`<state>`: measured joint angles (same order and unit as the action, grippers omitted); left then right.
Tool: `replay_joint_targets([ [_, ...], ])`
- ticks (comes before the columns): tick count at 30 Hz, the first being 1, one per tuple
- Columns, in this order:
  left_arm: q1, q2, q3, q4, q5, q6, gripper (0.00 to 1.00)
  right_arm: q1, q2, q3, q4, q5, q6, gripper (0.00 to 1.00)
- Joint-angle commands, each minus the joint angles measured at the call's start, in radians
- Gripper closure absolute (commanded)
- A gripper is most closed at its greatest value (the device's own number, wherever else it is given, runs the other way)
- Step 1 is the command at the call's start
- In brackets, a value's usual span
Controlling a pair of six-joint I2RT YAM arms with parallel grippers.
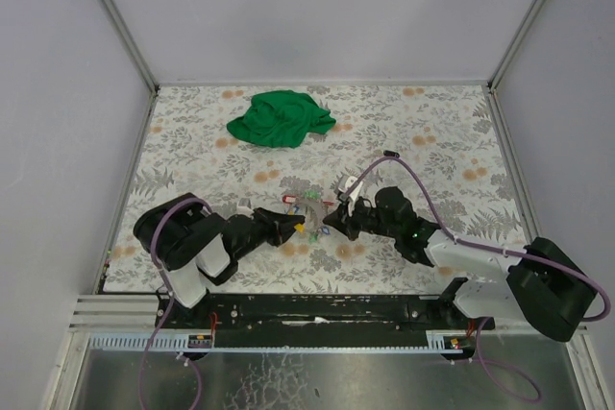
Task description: Put the keys on the keyring
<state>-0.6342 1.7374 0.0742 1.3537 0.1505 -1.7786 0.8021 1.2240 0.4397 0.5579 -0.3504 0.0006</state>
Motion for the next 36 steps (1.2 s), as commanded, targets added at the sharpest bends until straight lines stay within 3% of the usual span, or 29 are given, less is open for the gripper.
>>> replay_joint_targets([
  [1,-0.002,0.017,0.012,0.238,-0.025,0.051,0.94,0.0,-0.058,0.0,0.044,-0.018,0.023,0.98],
  [3,0.001,-0.016,0.024,0.23,-0.033,0.116,1.0,0.0,-0.08,0.001,0.012,-0.014,0.03,0.94],
  [8,0.044,-0.16,0.082,0.144,0.0,0.336,1.0,-0.001,-0.187,-0.021,-0.058,0.04,0.041,0.76],
  [16,0.062,-0.401,0.208,-0.108,0.126,0.796,1.0,0.0,-0.386,-0.09,-0.065,0.174,0.024,0.66],
  [21,0.068,-0.513,0.254,-0.265,0.158,0.971,1.0,-0.001,-0.468,-0.184,0.071,0.186,-0.032,0.65],
  [27,0.073,-0.581,0.26,-0.3,0.176,1.088,1.0,0.0,-0.511,-0.258,0.173,0.141,-0.131,0.64],
  [33,0.081,-0.601,0.267,-0.319,0.201,1.141,1.0,-0.001,-0.385,-0.251,0.291,0.07,-0.176,0.68],
  [36,0.084,-0.614,0.297,-0.411,0.2,1.176,1.0,0.004,-0.29,-0.273,0.449,0.038,-0.181,0.7],
])
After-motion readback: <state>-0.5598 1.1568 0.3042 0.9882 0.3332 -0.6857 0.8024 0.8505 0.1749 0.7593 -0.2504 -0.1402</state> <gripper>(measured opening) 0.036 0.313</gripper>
